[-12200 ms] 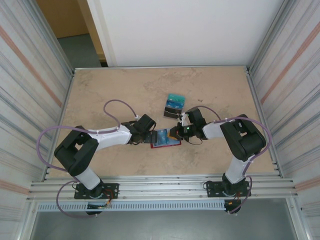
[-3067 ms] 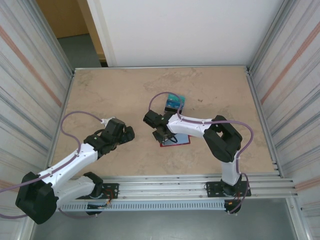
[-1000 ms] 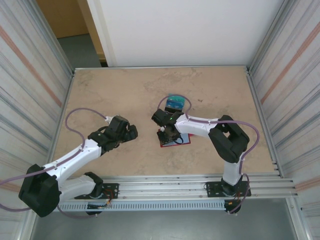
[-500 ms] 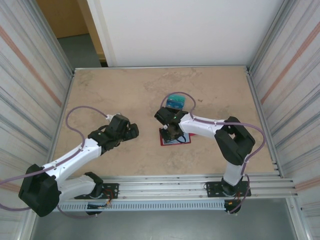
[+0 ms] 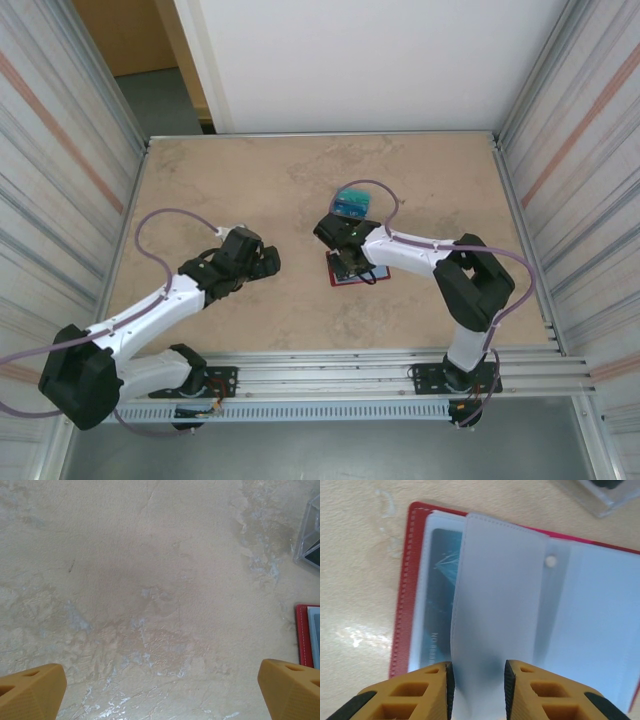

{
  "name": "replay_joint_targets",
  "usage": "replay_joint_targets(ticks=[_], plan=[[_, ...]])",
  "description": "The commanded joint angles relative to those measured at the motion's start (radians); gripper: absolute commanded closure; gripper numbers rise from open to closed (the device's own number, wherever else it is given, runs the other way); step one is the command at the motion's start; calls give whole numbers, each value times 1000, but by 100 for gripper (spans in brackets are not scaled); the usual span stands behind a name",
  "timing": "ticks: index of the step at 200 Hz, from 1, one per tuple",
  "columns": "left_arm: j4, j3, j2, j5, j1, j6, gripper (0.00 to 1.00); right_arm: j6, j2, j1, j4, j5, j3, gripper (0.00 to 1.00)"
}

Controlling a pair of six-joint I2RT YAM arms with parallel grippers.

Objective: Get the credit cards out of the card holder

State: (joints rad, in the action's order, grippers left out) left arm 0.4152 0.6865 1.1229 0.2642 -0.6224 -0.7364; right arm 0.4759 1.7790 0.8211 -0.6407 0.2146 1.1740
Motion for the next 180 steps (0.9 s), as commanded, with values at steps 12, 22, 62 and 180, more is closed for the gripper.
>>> replay_joint_targets(ticks=[12,22,62,180], plan=[[8,34,9,32,-10,14,1,35,-44,-33,-34,62,-17,66],[8,35,11,32,-10,14,1,35,-47,-41,-32,68,-20,66],[8,48,27,34,-17,20,1,35,-55,-74,-27,69,-34,65],[-14,217,270,70,-165,88,2,12,-106,-213,40,9,-155,66]])
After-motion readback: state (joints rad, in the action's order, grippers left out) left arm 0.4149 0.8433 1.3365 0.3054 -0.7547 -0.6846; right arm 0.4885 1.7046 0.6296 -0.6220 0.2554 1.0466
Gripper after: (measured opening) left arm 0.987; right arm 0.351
